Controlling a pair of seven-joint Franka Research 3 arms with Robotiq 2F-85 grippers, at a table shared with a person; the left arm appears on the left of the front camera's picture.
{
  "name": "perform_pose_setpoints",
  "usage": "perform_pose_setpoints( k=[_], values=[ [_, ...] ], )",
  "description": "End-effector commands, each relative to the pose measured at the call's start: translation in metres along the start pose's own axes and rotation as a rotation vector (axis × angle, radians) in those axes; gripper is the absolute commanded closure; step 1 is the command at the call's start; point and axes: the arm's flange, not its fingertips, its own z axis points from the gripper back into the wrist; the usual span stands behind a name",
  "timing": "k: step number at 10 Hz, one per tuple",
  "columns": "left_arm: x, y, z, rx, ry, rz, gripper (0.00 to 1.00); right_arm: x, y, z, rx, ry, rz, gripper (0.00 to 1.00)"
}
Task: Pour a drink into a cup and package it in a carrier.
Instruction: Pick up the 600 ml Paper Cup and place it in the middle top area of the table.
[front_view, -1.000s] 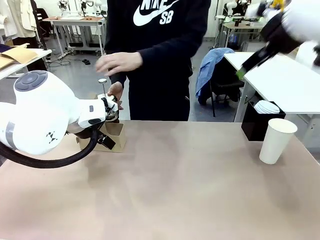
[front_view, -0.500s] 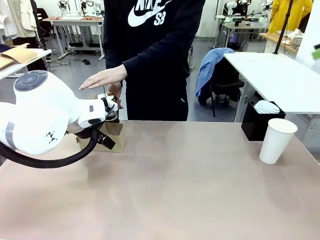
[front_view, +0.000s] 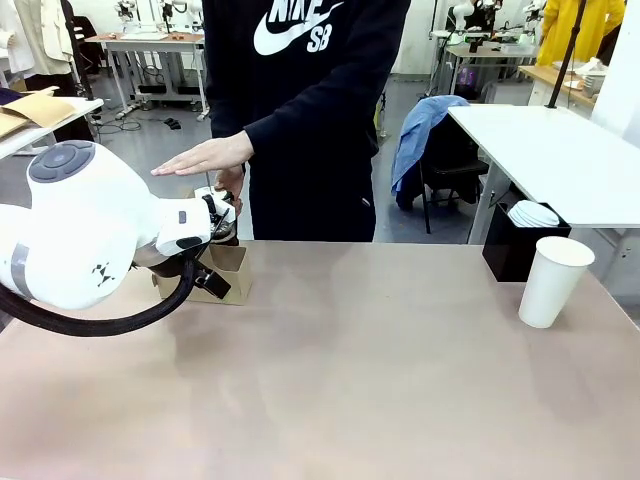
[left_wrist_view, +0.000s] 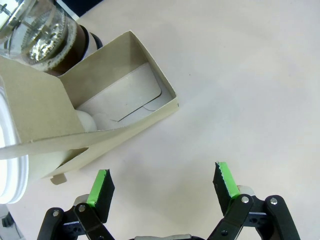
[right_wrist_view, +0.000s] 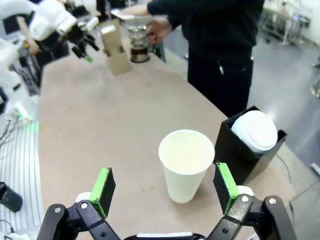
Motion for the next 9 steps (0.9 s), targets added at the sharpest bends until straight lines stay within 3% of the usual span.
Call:
perform_pose_setpoints(
  k=[1,2,3,6,7,9],
  values=[
    [0.0,0.0,0.0,-0.001,0.0,0.001,0.0,-0.031,-0.033,-0.009,0.061,-0.074,-0.012,0.0],
    [0.0,0.0,0.0,-0.001,0.0,0.001,0.0,-0.035,-0.036,-0.019,0.087,-0.103,-0.052,0.0],
    [0.0,0.0,0.0,-0.001,0.0,0.001,0.0,-0.027,-0.006,-0.005,0.02,-0.04,-0.014,0.0],
    [0.0,0.0,0.0,-0.001,0.0,0.001,0.0,-0.027,-0.006,-0.005,0.02,-0.04,-0.014,0.0],
    [0.0,0.0,0.0,-0.001,0.0,0.001,0.0,-0.038,-0.014,-0.009,0.04,-0.056,-0.024,0.0],
    [0.0,0.0,0.0,-0.001,0.0,0.001,0.0,-0.079,-0.015,-0.03,-0.003,-0.184,0.022,0.0]
  ],
)
